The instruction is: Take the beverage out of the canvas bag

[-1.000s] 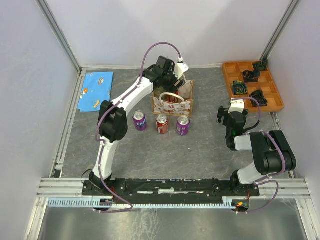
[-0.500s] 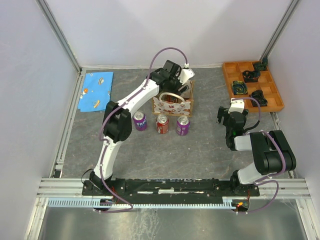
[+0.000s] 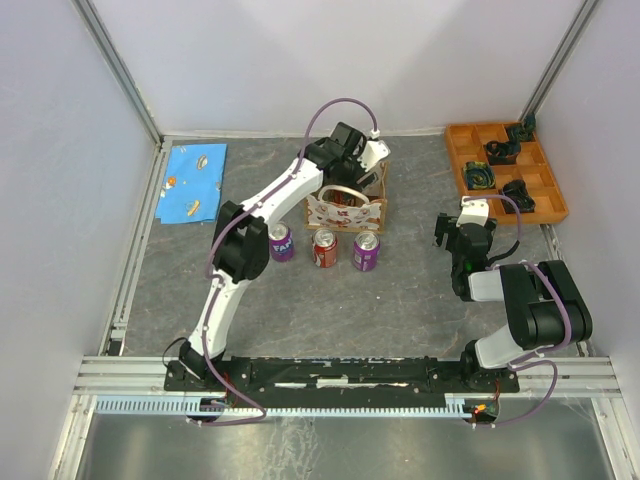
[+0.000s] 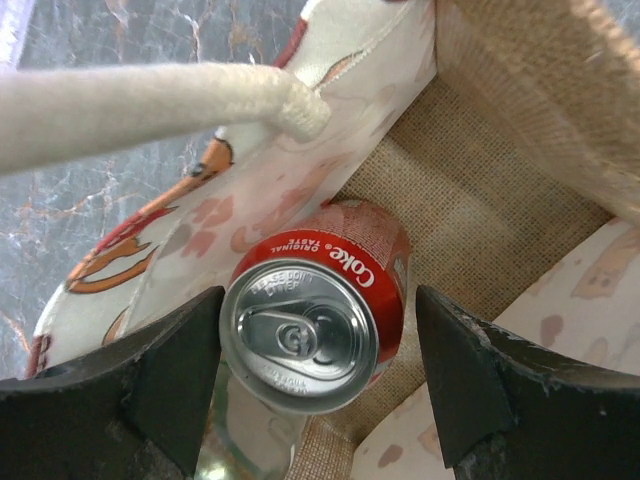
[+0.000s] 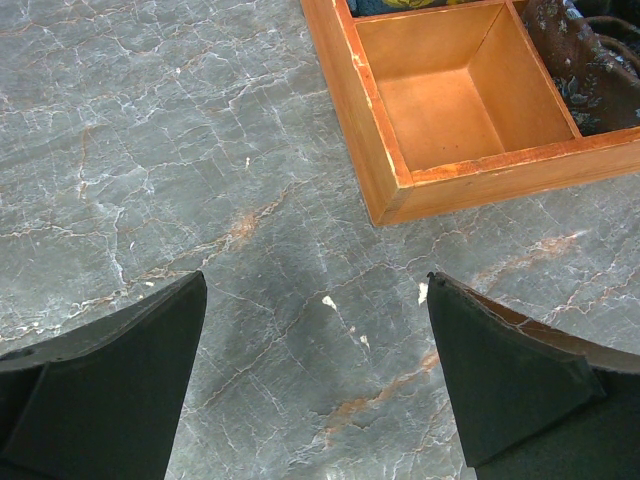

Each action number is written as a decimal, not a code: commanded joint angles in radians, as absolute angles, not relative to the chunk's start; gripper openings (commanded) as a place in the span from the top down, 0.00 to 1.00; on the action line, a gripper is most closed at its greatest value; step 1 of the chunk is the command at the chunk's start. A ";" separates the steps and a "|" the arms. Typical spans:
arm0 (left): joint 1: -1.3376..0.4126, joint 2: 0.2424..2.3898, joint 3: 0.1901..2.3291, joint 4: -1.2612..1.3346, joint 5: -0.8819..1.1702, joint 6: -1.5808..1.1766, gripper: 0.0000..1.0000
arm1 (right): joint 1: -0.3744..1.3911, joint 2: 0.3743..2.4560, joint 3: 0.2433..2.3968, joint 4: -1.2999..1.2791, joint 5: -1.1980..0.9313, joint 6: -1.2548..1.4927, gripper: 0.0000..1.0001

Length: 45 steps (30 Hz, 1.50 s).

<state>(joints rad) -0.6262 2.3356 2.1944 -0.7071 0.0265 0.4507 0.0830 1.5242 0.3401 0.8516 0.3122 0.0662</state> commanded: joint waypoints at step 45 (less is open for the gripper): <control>-0.625 2.194 2.410 -0.648 0.142 0.458 0.97 | 0.080 1.512 0.357 0.884 0.319 0.072 0.01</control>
<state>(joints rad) -0.6243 2.3425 2.3371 -0.7250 0.1116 0.4576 0.0830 1.5242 0.3401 0.8520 0.3119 0.0662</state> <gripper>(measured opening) 0.766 0.991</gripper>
